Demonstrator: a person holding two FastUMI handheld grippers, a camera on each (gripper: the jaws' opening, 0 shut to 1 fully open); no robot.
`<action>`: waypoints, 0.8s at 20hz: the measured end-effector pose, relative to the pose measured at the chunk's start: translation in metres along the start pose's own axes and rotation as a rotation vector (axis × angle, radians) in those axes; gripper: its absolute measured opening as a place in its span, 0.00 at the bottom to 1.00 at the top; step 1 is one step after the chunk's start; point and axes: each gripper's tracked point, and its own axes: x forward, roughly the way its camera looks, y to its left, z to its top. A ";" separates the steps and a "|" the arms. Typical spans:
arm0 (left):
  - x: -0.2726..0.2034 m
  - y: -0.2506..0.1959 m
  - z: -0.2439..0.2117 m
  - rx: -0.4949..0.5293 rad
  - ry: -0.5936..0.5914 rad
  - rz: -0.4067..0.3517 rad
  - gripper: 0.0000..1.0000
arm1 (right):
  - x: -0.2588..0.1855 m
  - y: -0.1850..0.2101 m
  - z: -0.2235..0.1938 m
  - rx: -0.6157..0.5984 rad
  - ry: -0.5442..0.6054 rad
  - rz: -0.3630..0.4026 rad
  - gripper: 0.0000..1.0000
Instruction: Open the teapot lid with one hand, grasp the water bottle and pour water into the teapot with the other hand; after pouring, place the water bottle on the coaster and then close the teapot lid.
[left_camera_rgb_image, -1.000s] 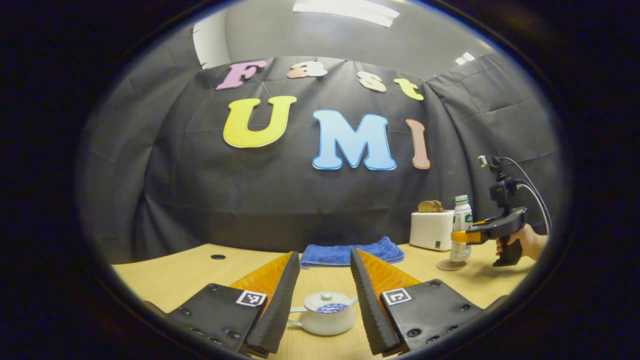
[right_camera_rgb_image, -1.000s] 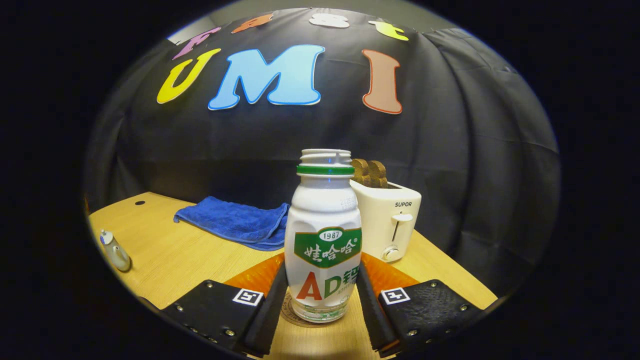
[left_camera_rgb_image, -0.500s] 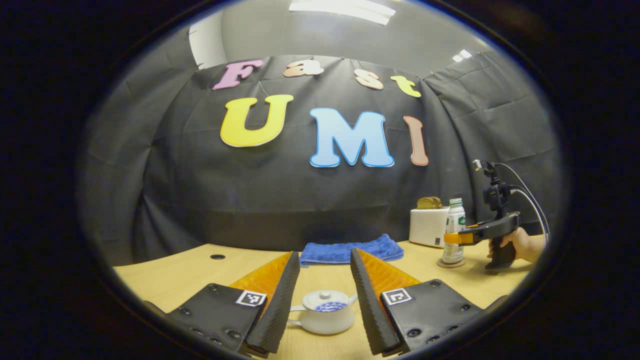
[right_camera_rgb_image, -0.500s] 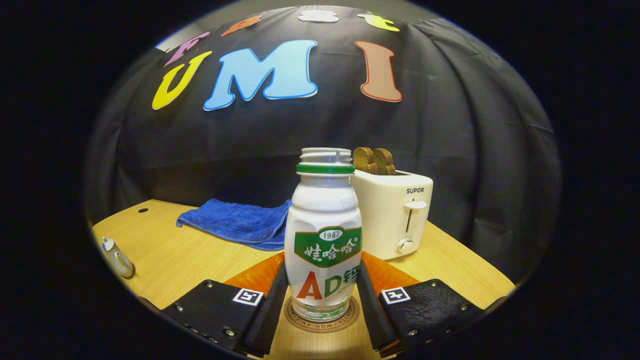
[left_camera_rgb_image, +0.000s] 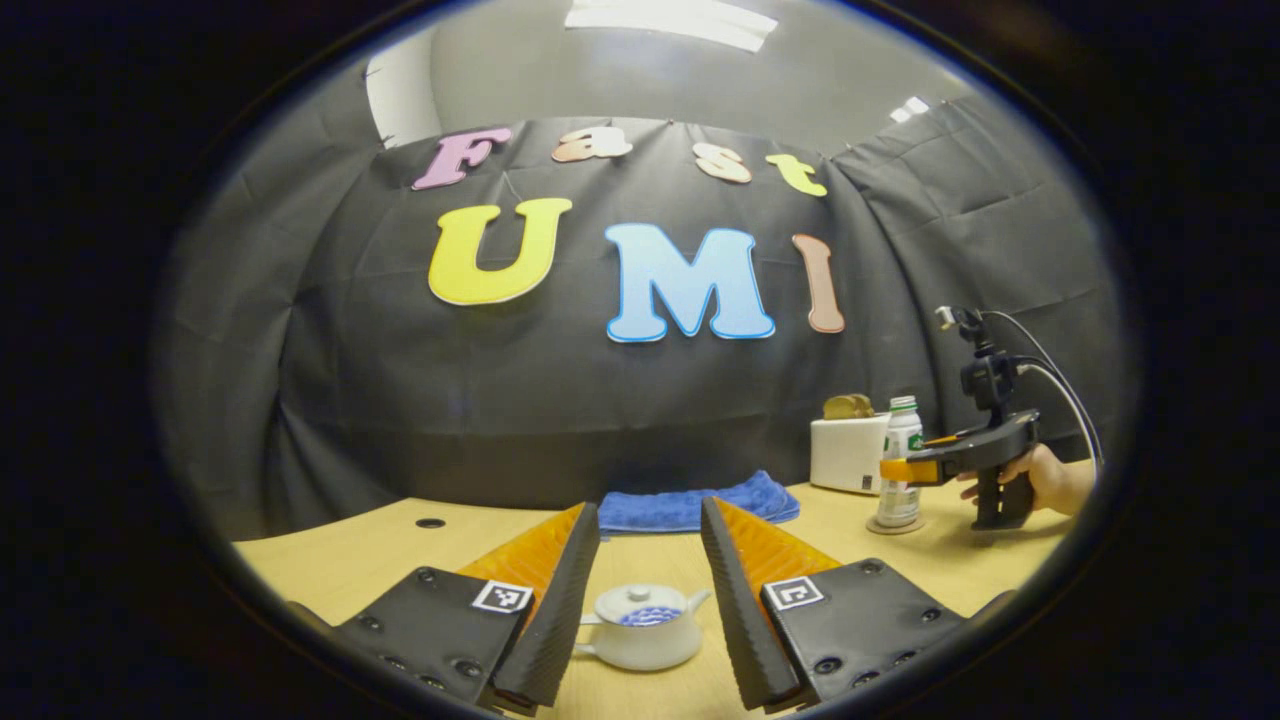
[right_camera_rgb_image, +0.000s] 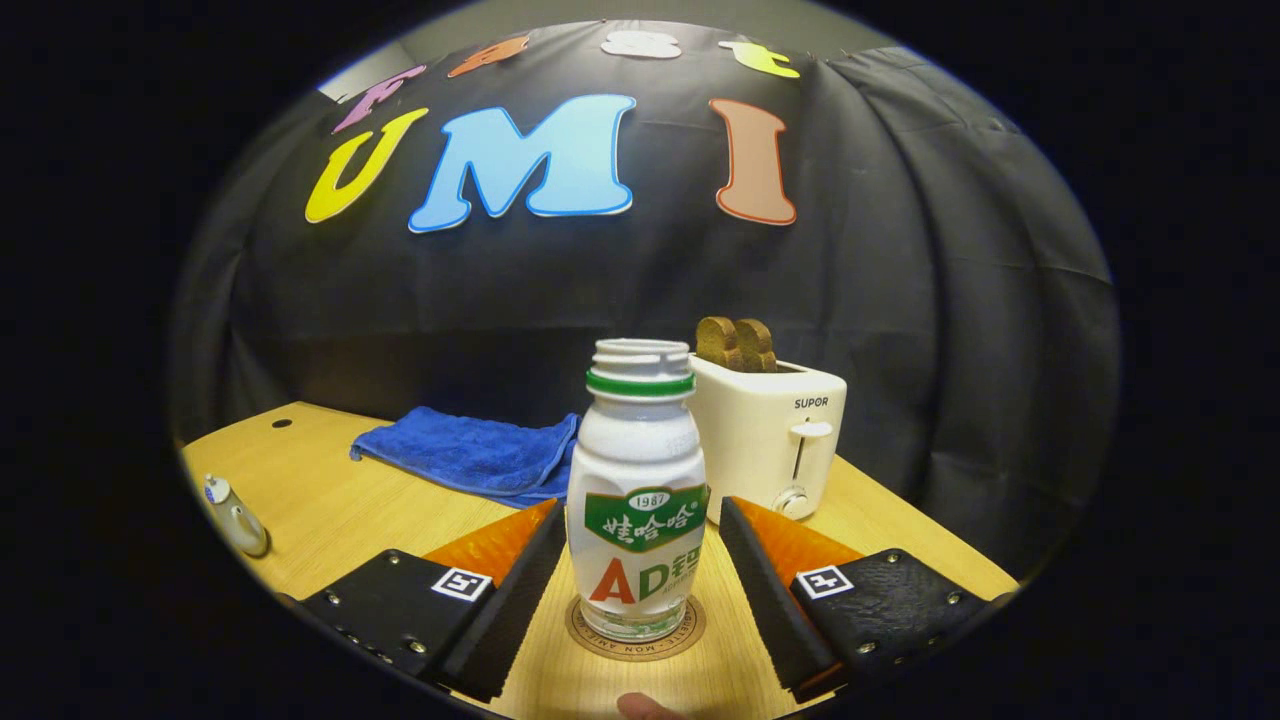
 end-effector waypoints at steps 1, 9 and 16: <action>-0.002 -0.001 0.001 0.008 -0.004 0.001 0.75 | -0.006 0.001 0.006 0.000 -0.016 0.002 0.95; -0.010 -0.022 0.004 -0.036 0.003 -0.029 0.81 | -0.109 0.027 0.034 0.004 -0.114 0.054 0.95; -0.061 -0.082 0.008 -0.078 0.037 -0.032 1.00 | -0.187 0.091 -0.035 -0.015 -0.035 0.067 0.95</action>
